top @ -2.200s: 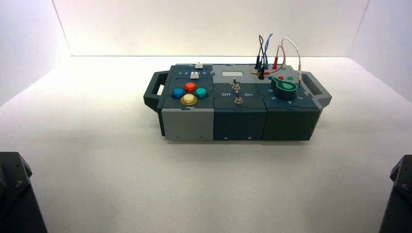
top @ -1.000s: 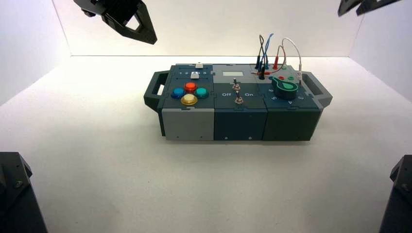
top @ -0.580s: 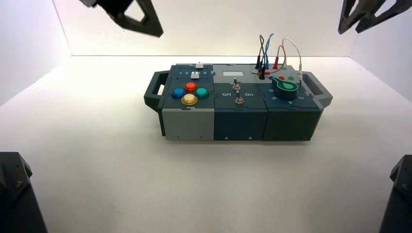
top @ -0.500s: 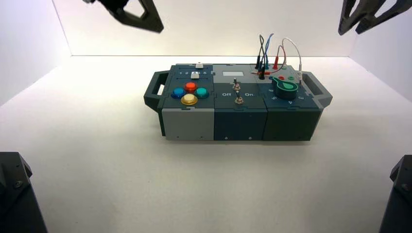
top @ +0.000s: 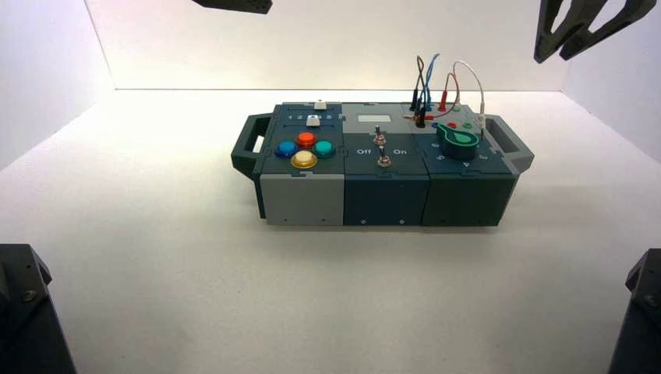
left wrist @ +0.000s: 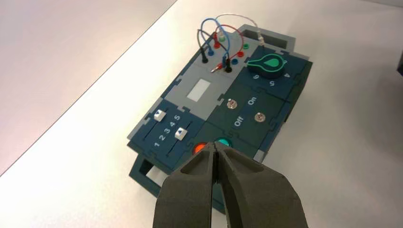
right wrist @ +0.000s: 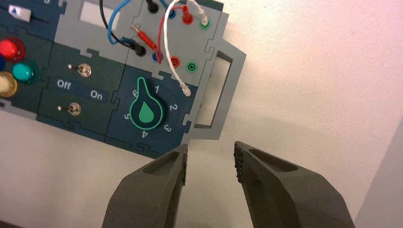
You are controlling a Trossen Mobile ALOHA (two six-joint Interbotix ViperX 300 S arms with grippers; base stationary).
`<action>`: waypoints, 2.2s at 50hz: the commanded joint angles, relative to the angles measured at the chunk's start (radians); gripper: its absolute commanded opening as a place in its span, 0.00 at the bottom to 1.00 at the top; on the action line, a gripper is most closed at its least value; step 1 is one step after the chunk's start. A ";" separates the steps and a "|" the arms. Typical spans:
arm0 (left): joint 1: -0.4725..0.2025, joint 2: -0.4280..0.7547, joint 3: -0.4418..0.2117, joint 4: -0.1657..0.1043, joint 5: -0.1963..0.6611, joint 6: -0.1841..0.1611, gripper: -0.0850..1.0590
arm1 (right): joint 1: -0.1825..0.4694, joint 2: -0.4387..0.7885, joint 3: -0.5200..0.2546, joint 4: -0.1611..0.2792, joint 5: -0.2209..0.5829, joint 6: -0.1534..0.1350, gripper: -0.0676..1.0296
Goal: Insert the white wire.
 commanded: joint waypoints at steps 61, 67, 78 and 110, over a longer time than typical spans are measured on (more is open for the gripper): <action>-0.060 0.017 -0.077 0.009 0.147 -0.006 0.05 | 0.083 0.224 -0.071 -0.005 -0.077 -0.018 0.54; -0.040 0.020 -0.074 0.009 0.147 -0.006 0.05 | 0.083 0.235 -0.075 -0.005 -0.078 -0.018 0.54; -0.026 0.021 -0.071 0.012 0.150 -0.005 0.05 | 0.084 0.265 -0.097 -0.005 -0.078 -0.018 0.54; -0.026 0.043 -0.071 0.015 0.160 0.000 0.05 | 0.107 0.353 -0.115 -0.005 -0.144 -0.018 0.54</action>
